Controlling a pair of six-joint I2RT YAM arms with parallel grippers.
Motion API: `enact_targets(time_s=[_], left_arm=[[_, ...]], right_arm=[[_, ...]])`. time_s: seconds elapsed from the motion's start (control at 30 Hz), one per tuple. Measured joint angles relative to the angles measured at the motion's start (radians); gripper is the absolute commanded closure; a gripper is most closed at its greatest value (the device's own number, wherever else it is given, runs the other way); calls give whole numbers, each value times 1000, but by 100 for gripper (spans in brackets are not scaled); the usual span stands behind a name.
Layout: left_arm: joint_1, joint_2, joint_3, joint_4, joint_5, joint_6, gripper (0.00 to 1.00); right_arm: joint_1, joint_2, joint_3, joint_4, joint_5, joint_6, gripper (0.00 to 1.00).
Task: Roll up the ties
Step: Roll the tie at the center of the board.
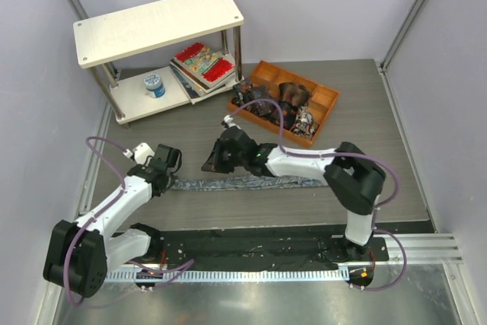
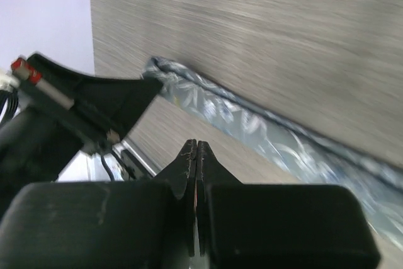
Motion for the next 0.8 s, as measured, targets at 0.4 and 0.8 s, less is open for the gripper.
enact_targets(time_s=[0.4, 0.8], left_arm=[[0, -84, -5, 2, 21, 52, 100], [-1, -90, -5, 2, 22, 78, 100]], right_arm=[[51, 335, 255, 125, -115, 38, 99], [72, 399, 268, 193, -179, 74, 99]])
